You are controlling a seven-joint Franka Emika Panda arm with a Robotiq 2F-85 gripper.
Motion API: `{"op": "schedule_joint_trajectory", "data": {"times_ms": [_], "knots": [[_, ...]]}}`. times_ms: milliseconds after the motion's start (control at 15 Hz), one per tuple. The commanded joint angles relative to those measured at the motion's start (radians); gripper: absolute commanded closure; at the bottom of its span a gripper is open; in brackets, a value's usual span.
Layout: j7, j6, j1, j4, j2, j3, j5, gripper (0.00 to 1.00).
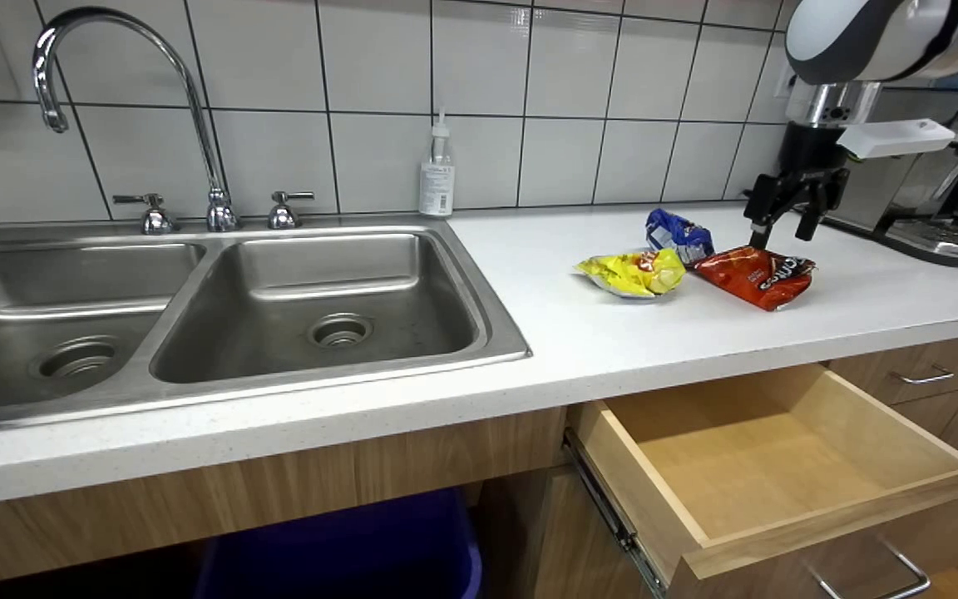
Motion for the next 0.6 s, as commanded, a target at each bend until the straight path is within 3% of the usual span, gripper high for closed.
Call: {"op": "schedule_joint_trajectory", "data": {"times_ms": [0,533], "knots": [[-0.026,-0.021,-0.033,0.072,0.052,0.024,-0.021,0.00],[-0.031,-0.027,-0.040,0.104,0.088,0.029,-0.028,0.00]]}}
